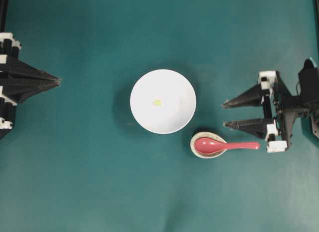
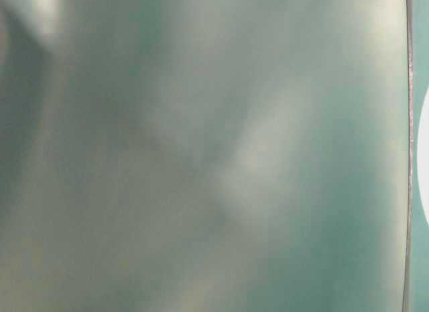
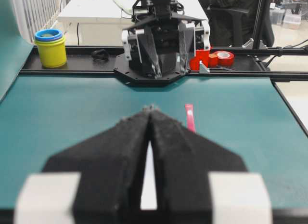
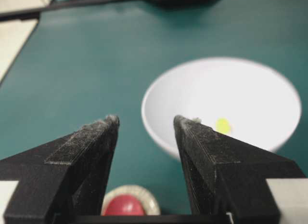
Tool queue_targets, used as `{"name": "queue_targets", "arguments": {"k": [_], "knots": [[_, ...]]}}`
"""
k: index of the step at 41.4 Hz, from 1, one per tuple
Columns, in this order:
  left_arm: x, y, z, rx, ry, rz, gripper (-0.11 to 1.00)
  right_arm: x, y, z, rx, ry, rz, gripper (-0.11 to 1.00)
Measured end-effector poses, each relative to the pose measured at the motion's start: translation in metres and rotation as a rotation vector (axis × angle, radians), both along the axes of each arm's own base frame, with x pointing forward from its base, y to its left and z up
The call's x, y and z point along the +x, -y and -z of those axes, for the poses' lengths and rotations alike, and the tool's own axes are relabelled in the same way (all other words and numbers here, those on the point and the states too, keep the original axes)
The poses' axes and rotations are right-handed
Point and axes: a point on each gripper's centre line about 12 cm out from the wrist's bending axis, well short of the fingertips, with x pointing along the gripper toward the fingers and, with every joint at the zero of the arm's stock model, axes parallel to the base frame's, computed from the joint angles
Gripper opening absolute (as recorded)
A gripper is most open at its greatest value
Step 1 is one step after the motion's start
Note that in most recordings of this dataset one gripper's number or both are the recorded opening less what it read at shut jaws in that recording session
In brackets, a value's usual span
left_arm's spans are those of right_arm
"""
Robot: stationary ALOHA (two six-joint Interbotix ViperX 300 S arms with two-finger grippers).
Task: Scoop the yellow hexagonal prism block from the bowl with a spoon using the right arm.
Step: 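Close the right gripper on the pink spoon handle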
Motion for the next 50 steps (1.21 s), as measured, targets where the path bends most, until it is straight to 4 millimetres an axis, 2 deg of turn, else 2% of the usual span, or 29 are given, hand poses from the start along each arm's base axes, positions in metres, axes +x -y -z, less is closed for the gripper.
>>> {"name": "queue_targets", "arguments": {"k": [28, 33, 50], "knots": [[0.0, 0.0, 0.0, 0.0, 0.0, 0.002, -0.01, -0.02, -0.039, 0.068, 0.014, -0.112, 0.01, 0.56], [0.0, 0.0, 0.0, -0.002, 0.0, 0.0, 0.0, -0.022, -0.04, 0.079, 0.0, -0.151, 0.026, 0.56], [0.0, 0.0, 0.001, -0.002, -0.012, 0.0, 0.0, -0.025, -0.05, 0.094, -0.022, -0.205, 0.022, 0.56]]}}
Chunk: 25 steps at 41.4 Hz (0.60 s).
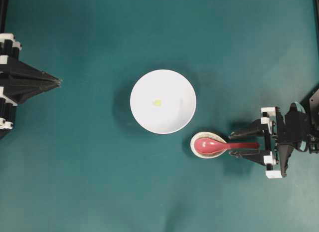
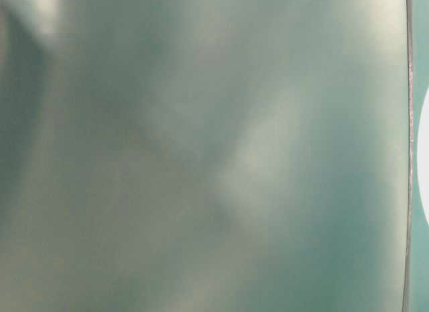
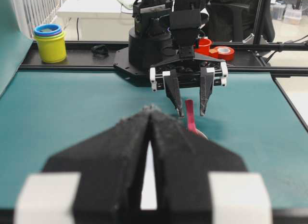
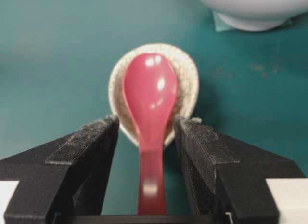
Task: Scoop the yellow hexagonal prism block from the bowl with a spoon using the right arm.
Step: 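Close the right gripper on the pink spoon handle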
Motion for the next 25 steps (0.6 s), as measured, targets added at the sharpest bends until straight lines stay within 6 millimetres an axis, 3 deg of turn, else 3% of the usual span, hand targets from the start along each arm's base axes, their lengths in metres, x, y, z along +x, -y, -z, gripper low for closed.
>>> {"name": "queue_targets", "arguments": {"k": [25], "knots": [[0.0, 0.0, 0.001, 0.0, -0.005, 0.0, -0.01, 0.001, -0.001, 0.022, -0.007, -0.074, 0.029, 0.56]]}}
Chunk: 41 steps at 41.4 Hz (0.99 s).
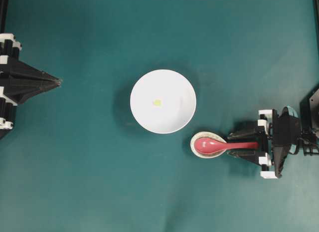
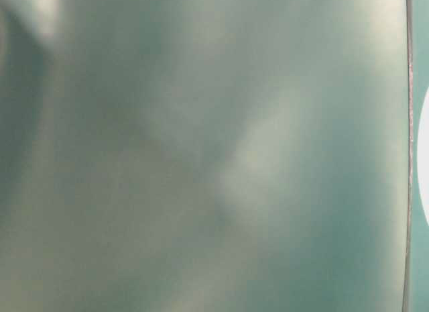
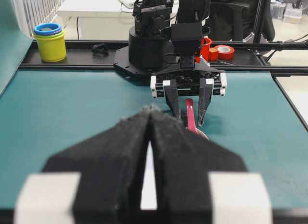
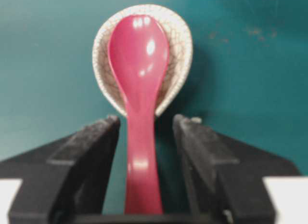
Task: Scoop the yellow hexagonal prism block from the bowl with a spoon using the right arm.
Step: 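Close the right gripper on the pink spoon handle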
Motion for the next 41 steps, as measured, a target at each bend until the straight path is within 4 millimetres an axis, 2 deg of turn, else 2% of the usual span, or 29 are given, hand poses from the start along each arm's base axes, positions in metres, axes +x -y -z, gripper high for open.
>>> {"name": "queue_targets", "arguments": {"k": [19, 41], "knots": [[0.0, 0.0, 0.0004, 0.001, -0.003, 0.0, 0.0, 0.0, 0.0, 0.0, 0.0, 0.0, 0.0, 0.5], [0.0, 0.0, 0.0011, 0.001, -0.009, 0.0, -0.01, -0.0005, 0.0007, -0.0007, -0.002, 0.007, 0.0, 0.5]]}}
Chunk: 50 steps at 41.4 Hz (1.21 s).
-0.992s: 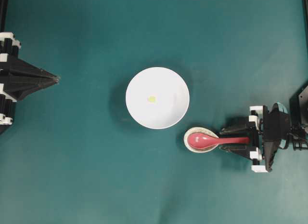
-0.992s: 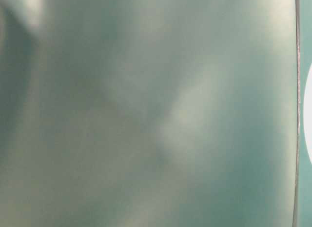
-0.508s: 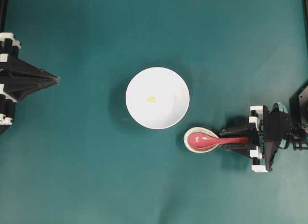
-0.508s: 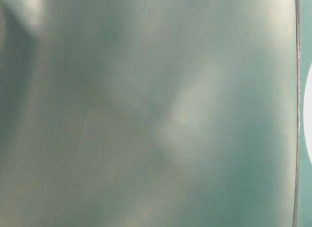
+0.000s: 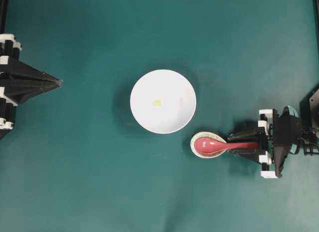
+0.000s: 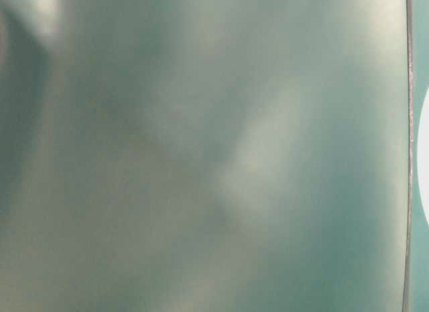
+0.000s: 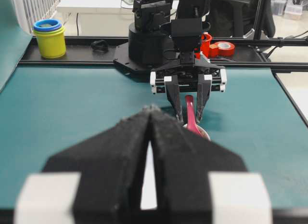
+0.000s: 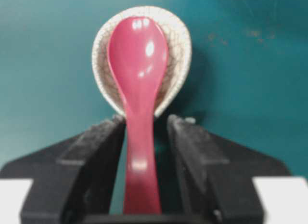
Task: Scoop the yellow hexagonal prism block from the bowl with a spoon using the right arm.
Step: 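Close the right gripper on the pink spoon handle, then lift the pink spoon and carry it over the white bowl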
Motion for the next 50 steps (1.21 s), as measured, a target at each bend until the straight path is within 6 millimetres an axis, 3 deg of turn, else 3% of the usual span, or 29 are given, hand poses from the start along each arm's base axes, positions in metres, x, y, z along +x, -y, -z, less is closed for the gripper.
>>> {"name": "queue_targets", "arguments": {"k": [13, 21, 35, 50], "knots": [[0.0, 0.0, 0.0, 0.0, 0.0, 0.0, -0.01, 0.0, 0.0, -0.001, 0.001, 0.003, 0.0, 0.47], [0.0, 0.0, 0.0, 0.0, 0.0, 0.0, -0.01, 0.0, 0.0, -0.007, 0.016, 0.026, 0.0, 0.25], [0.0, 0.0, 0.0, 0.0, 0.0, 0.0, 0.0, 0.0, 0.002, -0.049, 0.048, 0.1, -0.026, 0.24], [0.0, 0.0, 0.0, 0.002, 0.002, 0.0, 0.0, 0.012, 0.028, -0.105, -0.02, 0.05, -0.05, 0.24]]}}
